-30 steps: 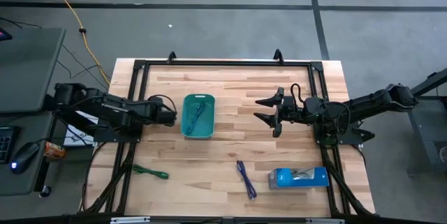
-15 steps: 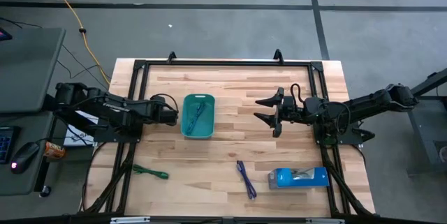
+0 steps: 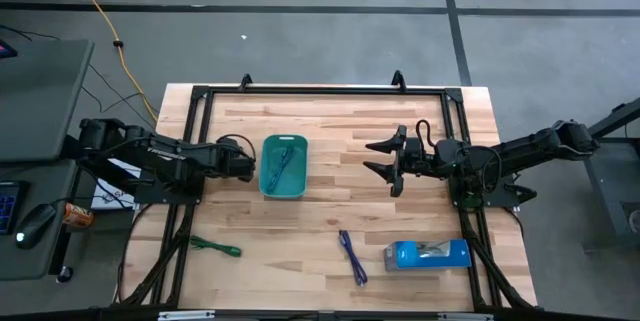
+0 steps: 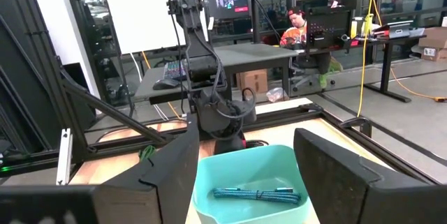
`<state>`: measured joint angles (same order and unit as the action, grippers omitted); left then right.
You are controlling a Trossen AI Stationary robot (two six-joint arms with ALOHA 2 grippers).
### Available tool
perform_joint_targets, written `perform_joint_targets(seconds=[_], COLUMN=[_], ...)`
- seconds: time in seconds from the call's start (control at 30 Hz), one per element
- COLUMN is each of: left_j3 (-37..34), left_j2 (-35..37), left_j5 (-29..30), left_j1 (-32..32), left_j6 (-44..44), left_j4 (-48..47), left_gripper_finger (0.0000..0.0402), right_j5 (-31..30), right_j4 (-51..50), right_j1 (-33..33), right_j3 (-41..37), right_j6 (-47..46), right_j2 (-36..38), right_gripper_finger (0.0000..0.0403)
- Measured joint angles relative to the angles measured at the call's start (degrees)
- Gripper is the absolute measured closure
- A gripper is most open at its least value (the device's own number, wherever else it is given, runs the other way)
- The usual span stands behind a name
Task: Pick and place USB-C Cables
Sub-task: Put the black charger cable into the bin
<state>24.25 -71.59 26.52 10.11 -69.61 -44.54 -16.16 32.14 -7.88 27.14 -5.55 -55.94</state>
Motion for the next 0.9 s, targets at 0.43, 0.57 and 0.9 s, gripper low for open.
perform_joint_targets(seconds=[0.43,0.57,0.9], left_j3=[0.11,0.20,1.86], left_j2=[0.07,0.69,11.41], left_j5=[0.02,1.55,17.64], left_j1=[-0.02,-0.02,-2.88], left_j6=[3.84,8.13,10.30], left_j4=[-0.25,-0.24,0.28], left_gripper_finger=[0.0391,0.0392,0.0392], right_j5=[0.00,0.02,-0.01], right_j4=[0.01,0.00,-0.22], right_j1=[0.00,0.00,0.00], right_j3=[0.00,0.00,0.00], right_j6=[0.01,0.01,0.01], right_j2=[-0.01,-0.01,0.00], right_gripper_finger=[0.0176,0.0176,0.0176])
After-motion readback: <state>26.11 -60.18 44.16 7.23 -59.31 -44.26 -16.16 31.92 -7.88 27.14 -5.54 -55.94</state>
